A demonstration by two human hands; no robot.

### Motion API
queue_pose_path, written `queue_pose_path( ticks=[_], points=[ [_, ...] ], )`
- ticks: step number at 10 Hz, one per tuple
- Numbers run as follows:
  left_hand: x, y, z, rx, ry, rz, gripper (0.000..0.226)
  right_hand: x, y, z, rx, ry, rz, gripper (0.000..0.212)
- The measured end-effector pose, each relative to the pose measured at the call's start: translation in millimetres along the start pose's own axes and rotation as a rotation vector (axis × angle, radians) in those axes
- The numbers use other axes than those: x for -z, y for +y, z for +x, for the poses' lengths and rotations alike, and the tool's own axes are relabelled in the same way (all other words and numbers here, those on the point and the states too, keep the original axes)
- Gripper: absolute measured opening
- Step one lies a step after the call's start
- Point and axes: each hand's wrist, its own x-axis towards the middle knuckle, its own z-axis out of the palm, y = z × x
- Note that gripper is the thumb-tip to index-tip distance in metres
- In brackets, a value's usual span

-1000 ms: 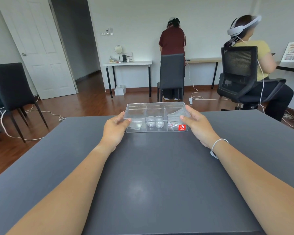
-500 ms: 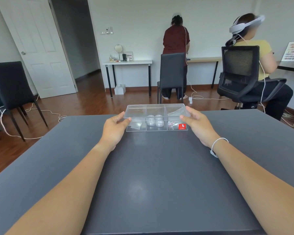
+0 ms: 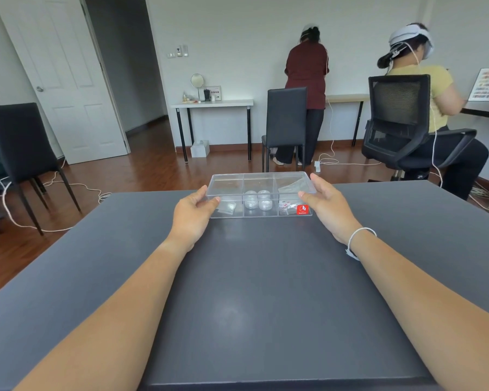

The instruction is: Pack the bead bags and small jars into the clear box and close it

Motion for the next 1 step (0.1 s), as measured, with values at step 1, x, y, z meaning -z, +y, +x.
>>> queue_pose_path(
  ticks=[1],
  points=[
    [0.1, 2.5, -6.3, -0.041, 0.046, 0.087, 0.057, -1.3, -2.6, -5.3, 0.018, 0.051, -0.065, 0.066]
  ],
)
